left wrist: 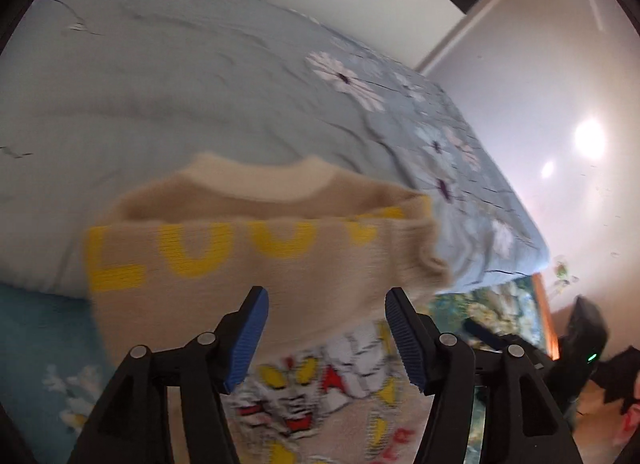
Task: Fold clothes
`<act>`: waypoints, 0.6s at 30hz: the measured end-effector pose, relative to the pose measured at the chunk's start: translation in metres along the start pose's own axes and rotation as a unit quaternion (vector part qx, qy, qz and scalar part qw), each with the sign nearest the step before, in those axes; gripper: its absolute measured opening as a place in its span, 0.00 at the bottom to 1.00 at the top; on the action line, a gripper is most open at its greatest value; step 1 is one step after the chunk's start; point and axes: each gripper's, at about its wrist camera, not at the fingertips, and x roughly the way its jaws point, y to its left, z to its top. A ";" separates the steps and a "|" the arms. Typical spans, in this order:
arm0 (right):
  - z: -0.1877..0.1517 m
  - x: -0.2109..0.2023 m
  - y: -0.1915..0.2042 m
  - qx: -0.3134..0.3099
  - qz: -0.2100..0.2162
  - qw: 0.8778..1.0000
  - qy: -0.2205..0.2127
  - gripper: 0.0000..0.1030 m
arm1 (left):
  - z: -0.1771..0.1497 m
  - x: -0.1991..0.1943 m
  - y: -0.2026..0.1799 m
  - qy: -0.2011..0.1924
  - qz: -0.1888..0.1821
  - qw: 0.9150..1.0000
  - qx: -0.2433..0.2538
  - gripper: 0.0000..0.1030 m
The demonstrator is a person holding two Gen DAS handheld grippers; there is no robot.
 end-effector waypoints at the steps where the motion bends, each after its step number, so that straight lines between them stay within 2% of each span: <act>1: 0.007 0.003 0.000 0.004 0.007 1.000 -0.006 0.45 | -0.004 -0.003 0.017 -0.005 0.029 1.000 -0.010 0.63; 3: 0.022 0.008 -0.001 0.020 0.026 0.999 -0.018 0.45 | -0.011 0.001 0.048 0.009 0.058 0.998 -0.037 0.63; 6: 0.042 0.025 -0.004 0.045 0.041 0.998 -0.015 0.46 | -0.022 0.008 0.079 0.026 0.060 0.995 -0.077 0.63; 13: 0.056 0.050 0.000 0.062 0.054 0.997 0.015 0.46 | -0.031 0.021 0.091 0.031 0.044 0.994 -0.094 0.63; 14: 0.057 0.051 0.001 0.057 0.049 0.997 0.016 0.43 | -0.030 0.023 0.091 0.031 0.044 0.994 -0.095 0.63; 15: 0.057 0.050 0.002 0.056 0.049 0.997 0.016 0.29 | -0.030 0.024 0.092 0.030 0.043 0.994 -0.096 0.63; 17: 0.059 0.049 0.001 0.055 0.047 0.997 0.015 0.11 | -0.030 0.025 0.092 0.029 0.041 0.994 -0.099 0.63; 18: 0.060 0.048 -0.001 0.056 0.046 0.997 0.014 0.10 | -0.030 0.026 0.091 0.028 0.039 0.994 -0.098 0.63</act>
